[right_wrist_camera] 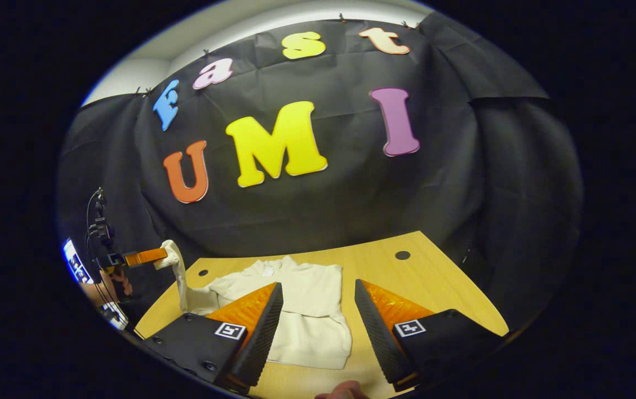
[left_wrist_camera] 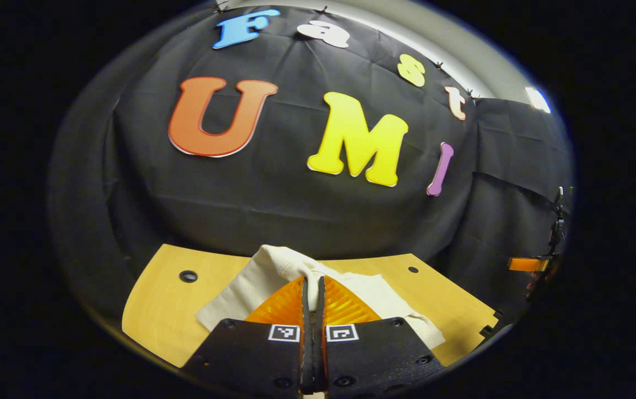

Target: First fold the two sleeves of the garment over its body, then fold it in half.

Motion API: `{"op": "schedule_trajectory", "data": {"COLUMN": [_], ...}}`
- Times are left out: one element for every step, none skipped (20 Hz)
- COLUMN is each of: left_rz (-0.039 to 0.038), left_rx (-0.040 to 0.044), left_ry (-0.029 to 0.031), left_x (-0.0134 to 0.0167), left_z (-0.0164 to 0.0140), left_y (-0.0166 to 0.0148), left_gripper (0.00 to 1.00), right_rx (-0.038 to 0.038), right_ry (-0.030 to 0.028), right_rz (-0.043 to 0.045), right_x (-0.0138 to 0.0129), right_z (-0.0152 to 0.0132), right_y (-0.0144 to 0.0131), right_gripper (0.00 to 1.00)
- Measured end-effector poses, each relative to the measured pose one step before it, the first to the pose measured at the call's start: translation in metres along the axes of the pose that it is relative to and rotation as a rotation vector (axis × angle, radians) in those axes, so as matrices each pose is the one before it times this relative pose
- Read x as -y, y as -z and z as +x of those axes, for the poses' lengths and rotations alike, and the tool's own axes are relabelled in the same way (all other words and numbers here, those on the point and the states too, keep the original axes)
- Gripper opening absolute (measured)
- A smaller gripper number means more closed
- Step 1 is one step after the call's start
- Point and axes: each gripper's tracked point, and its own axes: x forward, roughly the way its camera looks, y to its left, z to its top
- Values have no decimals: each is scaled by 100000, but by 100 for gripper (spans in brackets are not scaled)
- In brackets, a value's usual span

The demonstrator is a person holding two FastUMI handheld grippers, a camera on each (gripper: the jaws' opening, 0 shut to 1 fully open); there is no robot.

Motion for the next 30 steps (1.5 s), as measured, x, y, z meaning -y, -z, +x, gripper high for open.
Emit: {"op": "schedule_trajectory", "data": {"left_rz": [415, 487, 674, 592, 103, -1, -318, -35, 372, -143, -330, -598, -1106, -957, -661, -107, -201, -847, -1153, -1063, -120, -362, -239, 220, 201, -162, -307, -248, -560, -294], "left_rx": [-159, -403, -294, -454, -664, -464, -1374, -1692, -2108, -1581, -1641, -1578, -1362, -1166, -1312, -1870, -2651, -2612, -2605, -3684, -2555, -1378, -346, -57, 273, 83, -528, -305, 638, 947], "left_ry": [2987, 3055, 3144, 2782, 2899, 2587, 2885, 2519, 2030, 1694, 1339, 745, 1002, 358, 307, -849, -882, -427, -1775, -3072, -4110, -59, 674, 238, 459, 109, 70, -160, 510, -191], "left_x": [1286, 1388, 1215, 1229, 1218, 1074, 1185, 1043, 755, 672, 339, 217, 136, 188, 52, -36, -230, 134, -370, -503, -553, 113, 267, 157, 427, -25, 10, 96, 48, -62], "left_z": [1088, 1423, 1418, 1399, 1606, 1420, 1572, 1411, 1128, 1143, 1011, 1168, 1024, 1010, 1071, 1074, 1167, 1219, 1229, 1098, 866, 737, 527, 1063, 263, 466, 370, 372, 156, -33], "left_y": [-224, -191, -58, -21, 82, 126, 313, 648, 670, 668, 593, 841, 736, 799, 762, 896, 1101, 989, 1039, 1300, 1072, 634, 279, 646, -32, 270, 277, 339, 6, -130], "left_gripper": [3, 3, 3, 3, 3, 3, 3, 3, 3, 3, 3, 3, 4, 3, 4, 4, 3, 3, 3, 4, 3, 3, 4, 4, 4, 5, 9, 12, 16, 17], "right_rx": [109, 83, 331, 270, 556, 656, 334, 105, -335, -238, -108, -108, -342, -338, -573, -640, -827, -858, -749, -849, -1105, -1269, -733, -184, -96, -265, -400, -97, 23, 270], "right_ry": [2221, 2345, 2470, 2469, 2135, 2062, 1687, 1860, 2433, 1466, 1715, 1164, 1252, 1209, 1040, 967, 760, 777, 632, 743, 606, 1027, 318, 196, 325, 42, -42, -68, -367, -313], "right_rz": [3248, 1813, 255, -122, -191, -140, 149, -59, -424, -387, -610, -591, -661, -885, -887, -547, -96, -256, -438, -508, -371, -335, 208, -187, -848, -729, -553, -270, 156, -92], "right_x": [1105, 1197, 1273, 1240, 1061, 732, 705, 762, 922, 713, 605, 414, 313, 345, 488, 420, 348, 166, 188, 137, 111, 219, 2, -89, -47, -8, -90, -85, -193, -189], "right_z": [-472, -500, -436, -371, -389, -232, -250, -379, -405, -247, -171, 26, -94, -45, -190, -103, -113, -94, -8, 16, 92, -49, -133, -15, -19, -23, -67, 106, 3, 32], "right_y": [108, 99, 115, 38, -195, -336, -242, 0, 93, 48, 41, 41, -36, 153, 79, 230, 221, 107, 194, 233, 267, 333, 84, -13, -65, 81, -55, -46, -170, -119], "right_gripper": [83, 85, 85, 85, 85, 85, 85, 85, 85, 85, 85, 85, 85, 85, 85, 85, 85, 85, 85, 85, 85, 85, 85, 85, 85, 85, 85, 85, 85, 85]}}
